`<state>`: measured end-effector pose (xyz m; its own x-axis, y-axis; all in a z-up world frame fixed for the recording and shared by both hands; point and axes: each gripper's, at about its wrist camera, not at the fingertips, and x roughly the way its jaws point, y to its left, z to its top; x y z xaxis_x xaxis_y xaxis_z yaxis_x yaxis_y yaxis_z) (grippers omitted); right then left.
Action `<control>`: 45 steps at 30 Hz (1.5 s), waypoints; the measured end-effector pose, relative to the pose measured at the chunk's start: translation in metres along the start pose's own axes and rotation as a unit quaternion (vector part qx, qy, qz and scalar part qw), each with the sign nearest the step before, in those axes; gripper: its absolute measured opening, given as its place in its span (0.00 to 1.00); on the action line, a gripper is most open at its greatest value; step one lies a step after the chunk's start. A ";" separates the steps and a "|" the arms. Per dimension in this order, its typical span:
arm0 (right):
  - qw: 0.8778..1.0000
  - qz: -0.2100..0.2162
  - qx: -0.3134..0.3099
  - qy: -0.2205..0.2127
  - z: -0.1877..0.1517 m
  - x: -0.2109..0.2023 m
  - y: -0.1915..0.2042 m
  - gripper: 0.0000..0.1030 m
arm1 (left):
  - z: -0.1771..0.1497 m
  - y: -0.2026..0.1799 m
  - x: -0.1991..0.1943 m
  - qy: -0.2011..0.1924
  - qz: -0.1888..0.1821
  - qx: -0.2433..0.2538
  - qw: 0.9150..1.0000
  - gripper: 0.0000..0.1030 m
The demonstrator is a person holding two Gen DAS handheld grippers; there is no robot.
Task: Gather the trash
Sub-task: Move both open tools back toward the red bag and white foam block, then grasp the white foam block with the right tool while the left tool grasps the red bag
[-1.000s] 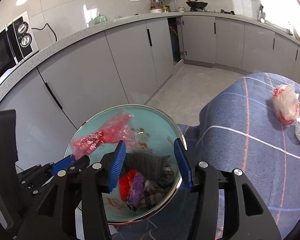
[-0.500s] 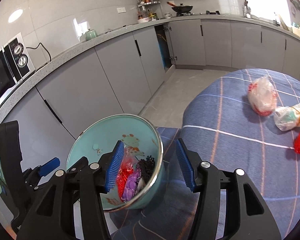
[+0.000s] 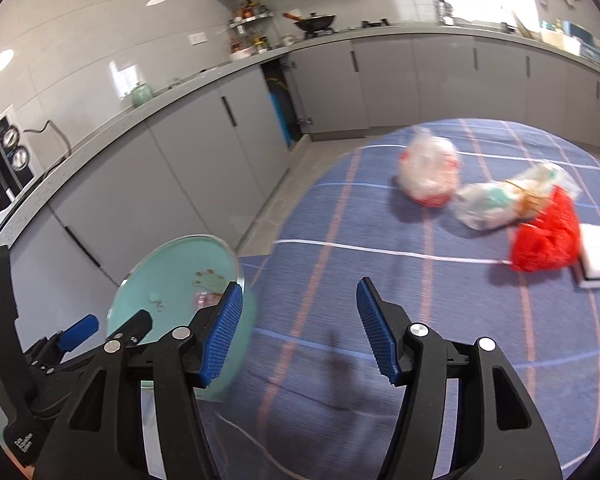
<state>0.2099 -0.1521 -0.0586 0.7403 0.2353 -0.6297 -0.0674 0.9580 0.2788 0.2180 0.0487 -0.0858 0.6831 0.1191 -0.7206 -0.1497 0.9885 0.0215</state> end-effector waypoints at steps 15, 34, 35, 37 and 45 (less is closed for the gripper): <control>0.991 -0.096 0.084 -0.027 -0.011 -0.049 -0.117 0.59 | -0.009 -0.093 -0.015 -0.007 -0.092 0.083 0.992 0.78; 0.977 -0.181 0.116 0.006 0.000 -0.045 -0.221 0.59 | -0.001 -0.209 -0.008 -0.003 -0.187 0.174 0.967 0.78; 0.977 -0.181 0.114 0.008 0.001 -0.042 -0.222 0.59 | 0.000 -0.213 -0.007 -0.001 -0.191 0.175 0.966 0.78; 0.977 -0.183 0.108 0.020 0.005 -0.033 -0.225 0.61 | 0.002 -0.219 -0.004 0.002 -0.201 0.178 0.963 0.78; 0.978 -0.173 0.113 0.041 0.009 -0.027 -0.239 0.51 | 0.006 -0.248 -0.003 -0.001 -0.241 0.199 0.950 0.78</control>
<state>0.2121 -0.3888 -0.1014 0.6361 -0.0759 -0.7679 0.3343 0.9240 0.1856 0.2577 -0.1957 -0.0848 0.6049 -0.3555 -0.7126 0.4619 0.8856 -0.0497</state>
